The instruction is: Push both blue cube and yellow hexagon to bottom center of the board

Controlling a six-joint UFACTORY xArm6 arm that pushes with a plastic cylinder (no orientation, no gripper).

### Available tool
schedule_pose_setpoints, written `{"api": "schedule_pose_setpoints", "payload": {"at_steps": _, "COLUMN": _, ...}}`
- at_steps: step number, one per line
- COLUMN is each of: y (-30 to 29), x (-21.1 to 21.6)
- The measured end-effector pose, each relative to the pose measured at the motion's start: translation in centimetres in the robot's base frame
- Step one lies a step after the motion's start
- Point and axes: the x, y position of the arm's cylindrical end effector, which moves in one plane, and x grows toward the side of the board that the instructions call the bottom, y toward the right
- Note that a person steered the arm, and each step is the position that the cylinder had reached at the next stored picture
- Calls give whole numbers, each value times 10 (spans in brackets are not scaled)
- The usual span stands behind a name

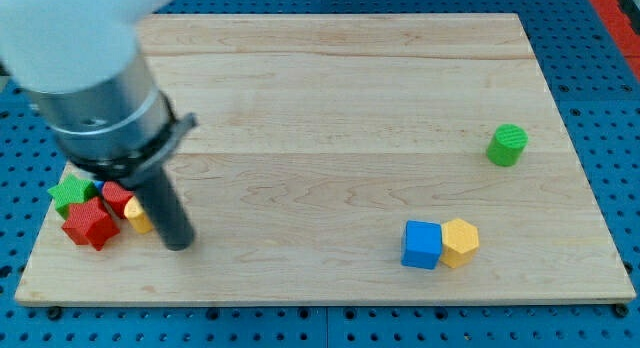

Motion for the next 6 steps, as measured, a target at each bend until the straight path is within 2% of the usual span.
{"api": "schedule_pose_setpoints", "payload": {"at_steps": 1, "y": 82, "x": -1}}
{"api": "schedule_pose_setpoints", "payload": {"at_steps": 3, "y": 255, "x": -40}}
{"api": "schedule_pose_setpoints", "payload": {"at_steps": 4, "y": 321, "x": -28}}
{"api": "schedule_pose_setpoints", "payload": {"at_steps": 5, "y": 328, "x": 10}}
{"api": "schedule_pose_setpoints", "payload": {"at_steps": 6, "y": 262, "x": 11}}
